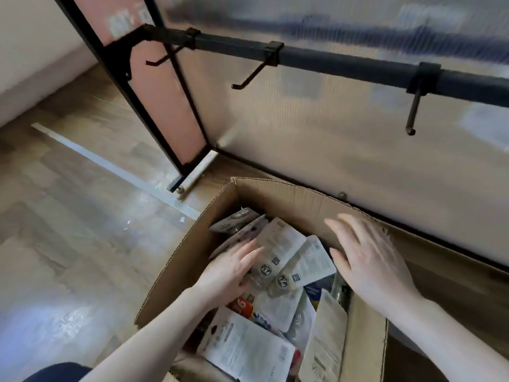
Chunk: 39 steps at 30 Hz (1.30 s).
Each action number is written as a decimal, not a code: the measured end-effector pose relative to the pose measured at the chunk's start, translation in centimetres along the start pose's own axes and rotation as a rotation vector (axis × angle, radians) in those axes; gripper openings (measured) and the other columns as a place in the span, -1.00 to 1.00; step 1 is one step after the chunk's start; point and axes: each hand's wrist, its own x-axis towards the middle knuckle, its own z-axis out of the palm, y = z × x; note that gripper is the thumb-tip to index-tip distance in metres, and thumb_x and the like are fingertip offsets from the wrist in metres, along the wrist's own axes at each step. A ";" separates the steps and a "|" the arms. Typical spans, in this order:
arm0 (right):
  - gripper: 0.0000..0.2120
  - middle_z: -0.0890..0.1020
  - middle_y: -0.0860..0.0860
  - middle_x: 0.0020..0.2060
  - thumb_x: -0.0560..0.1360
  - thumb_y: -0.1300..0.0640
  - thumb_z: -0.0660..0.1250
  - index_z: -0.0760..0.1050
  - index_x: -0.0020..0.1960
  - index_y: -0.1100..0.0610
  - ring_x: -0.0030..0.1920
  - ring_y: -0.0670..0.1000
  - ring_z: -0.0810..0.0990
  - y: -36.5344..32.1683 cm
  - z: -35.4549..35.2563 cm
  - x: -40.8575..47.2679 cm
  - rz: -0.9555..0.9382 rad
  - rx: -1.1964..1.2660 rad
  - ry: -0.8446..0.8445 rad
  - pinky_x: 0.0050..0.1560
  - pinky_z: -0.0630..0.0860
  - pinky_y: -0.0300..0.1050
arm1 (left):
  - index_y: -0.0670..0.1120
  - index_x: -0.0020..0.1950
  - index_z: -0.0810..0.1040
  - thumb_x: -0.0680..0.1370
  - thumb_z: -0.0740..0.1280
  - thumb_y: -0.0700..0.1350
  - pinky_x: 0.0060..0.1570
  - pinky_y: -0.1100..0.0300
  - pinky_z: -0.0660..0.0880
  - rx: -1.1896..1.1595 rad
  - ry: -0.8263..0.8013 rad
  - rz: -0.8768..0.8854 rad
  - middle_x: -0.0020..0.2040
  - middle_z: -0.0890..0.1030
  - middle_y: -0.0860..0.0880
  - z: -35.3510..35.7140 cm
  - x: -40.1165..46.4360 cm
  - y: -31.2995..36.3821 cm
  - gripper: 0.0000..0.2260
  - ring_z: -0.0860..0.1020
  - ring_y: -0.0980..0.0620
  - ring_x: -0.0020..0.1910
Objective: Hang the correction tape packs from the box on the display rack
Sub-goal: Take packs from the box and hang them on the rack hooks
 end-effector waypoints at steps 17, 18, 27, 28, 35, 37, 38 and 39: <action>-0.55 0.58 0.10 0.12 0.34 0.23 0.49 0.50 0.21 0.17 0.07 0.13 0.61 0.4 -0.1 0.6 0.072 -0.006 -0.003 -0.02 0.58 0.00 | -0.02 0.57 0.02 0.54 0.24 -0.19 0.47 0.10 0.13 0.040 -0.092 0.045 0.56 0.10 -0.06 2.9 2.7 -0.5 -0.34 0.10 -0.06 0.52; -0.56 0.58 0.09 0.12 0.34 0.22 0.49 0.50 0.20 0.16 0.07 0.13 0.61 0.4 -0.1 0.6 0.071 -0.008 -0.002 -0.03 0.58 0.00 | -0.02 0.58 -0.01 0.55 0.22 -0.18 0.48 0.10 0.12 0.037 -0.100 0.049 0.57 0.08 -0.06 3.0 2.6 -0.5 -0.35 0.08 -0.05 0.53; -0.61 0.58 0.09 0.08 0.35 0.22 0.49 0.54 0.15 0.16 0.03 0.14 0.62 1.1 0.6 0.4 0.089 0.016 -0.004 -0.05 0.58 0.00 | -0.05 0.31 0.53 0.61 0.02 0.09 0.03 0.09 0.57 -0.069 0.088 0.127 0.19 0.61 -0.08 2.8 1.4 0.0 -0.56 0.62 -0.09 0.10; -0.61 0.58 0.10 0.08 0.34 0.22 0.50 0.54 0.15 0.16 0.02 0.14 0.62 1.1 0.6 0.4 0.084 0.018 -0.004 -0.06 0.58 0.00 | -0.03 0.29 0.54 0.64 -0.02 0.10 -0.02 0.13 0.58 -0.080 0.135 0.138 0.15 0.63 -0.07 2.6 1.3 0.1 -0.55 0.64 -0.07 0.06; -0.62 0.58 0.09 0.09 0.36 0.19 0.49 0.53 0.16 0.16 0.01 0.11 0.62 1.8 1.1 0.4 0.113 0.013 -0.031 -0.12 0.59 -0.02 | -0.03 0.18 0.57 0.56 0.15 -0.02 -0.14 0.22 0.59 -0.187 0.267 0.096 0.03 0.66 -0.02 0.4 0.6 0.4 -0.70 0.64 0.00 -0.05; -0.62 0.58 0.10 0.10 0.37 0.18 0.48 0.53 0.17 0.16 0.02 0.11 0.63 1.9 1.3 0.4 0.120 0.013 -0.047 -0.12 0.60 -0.02 | -0.04 0.09 0.62 0.53 0.16 -0.05 -0.13 0.25 0.58 -0.194 0.279 0.105 -0.02 0.66 0.02 0.3 0.6 0.2 -0.72 0.64 0.05 -0.08; -0.62 0.58 0.10 0.10 0.37 0.18 0.48 0.53 0.17 0.16 0.02 0.11 0.62 1.9 1.4 0.4 0.124 0.016 -0.055 -0.13 0.60 -0.02 | -0.03 0.05 0.63 0.52 0.17 -0.05 -0.11 0.26 0.57 -0.199 0.295 0.102 -0.03 0.66 0.04 0.3 0.6 0.1 -0.73 0.63 0.07 -0.08; -0.62 0.58 0.09 0.10 0.37 0.18 0.48 0.53 0.17 0.16 0.02 0.11 0.62 1.9 1.5 0.4 0.127 0.018 -0.061 -0.13 0.60 -0.02 | -0.02 0.03 0.65 0.51 0.19 -0.06 -0.07 0.28 0.55 -0.214 0.303 0.089 -0.04 0.66 0.05 0.3 0.6 0.1 -0.74 0.62 0.09 -0.07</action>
